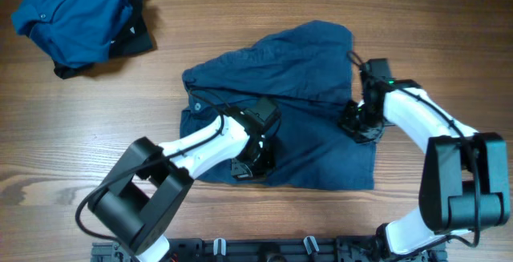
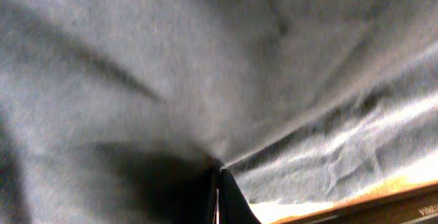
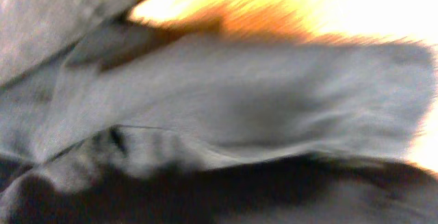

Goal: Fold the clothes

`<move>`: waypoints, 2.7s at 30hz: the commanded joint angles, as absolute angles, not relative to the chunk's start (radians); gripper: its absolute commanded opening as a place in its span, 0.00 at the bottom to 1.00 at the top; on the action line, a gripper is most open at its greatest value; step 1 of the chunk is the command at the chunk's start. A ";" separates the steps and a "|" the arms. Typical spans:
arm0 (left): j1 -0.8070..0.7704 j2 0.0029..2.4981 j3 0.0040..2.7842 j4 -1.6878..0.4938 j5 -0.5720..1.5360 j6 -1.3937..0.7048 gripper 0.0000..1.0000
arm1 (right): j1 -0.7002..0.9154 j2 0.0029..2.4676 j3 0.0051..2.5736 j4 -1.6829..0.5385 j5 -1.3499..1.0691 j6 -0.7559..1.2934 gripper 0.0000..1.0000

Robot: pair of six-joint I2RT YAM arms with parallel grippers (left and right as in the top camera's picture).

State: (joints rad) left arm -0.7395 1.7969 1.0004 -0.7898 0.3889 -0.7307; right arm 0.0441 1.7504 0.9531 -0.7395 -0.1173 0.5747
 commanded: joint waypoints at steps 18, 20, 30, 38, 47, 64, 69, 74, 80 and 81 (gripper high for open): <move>-0.657 1.628 0.988 -0.756 0.167 -0.764 0.04 | -0.042 1.752 1.222 -0.853 -0.256 0.344 0.04; -0.654 1.625 0.988 -0.739 0.140 -0.760 0.04 | -0.028 1.749 1.224 -0.846 -0.404 0.277 0.04; -0.582 1.638 0.985 -0.714 0.046 -0.759 0.04 | 0.207 1.779 1.126 -0.772 -0.326 0.368 0.04; -0.477 1.639 0.985 -0.643 -0.028 -0.637 0.04 | 0.213 1.781 1.105 -0.718 -0.322 0.395 0.04; -0.418 1.713 0.985 -0.500 -0.006 -0.522 0.04 | 0.213 1.781 1.105 -0.719 -0.322 0.396 0.04; -0.324 1.838 0.985 -0.376 -0.009 -0.473 0.04 | 0.216 1.781 1.104 -0.726 -0.314 0.392 0.05; -0.323 1.839 0.985 -0.372 -0.010 -0.448 0.04 | 0.216 1.781 1.104 -0.719 -0.244 0.395 0.06; -0.321 1.839 0.985 -0.379 -0.049 -0.448 0.04 | 0.216 1.787 1.104 -0.719 -0.146 0.408 0.07; -0.306 1.839 0.985 -0.386 -0.062 -0.448 0.04 | 0.216 1.856 1.104 -0.695 -0.145 0.420 0.07; -0.301 1.839 0.985 -0.388 -0.062 -0.448 0.04 | 0.215 1.874 1.104 -0.690 -0.142 0.418 0.07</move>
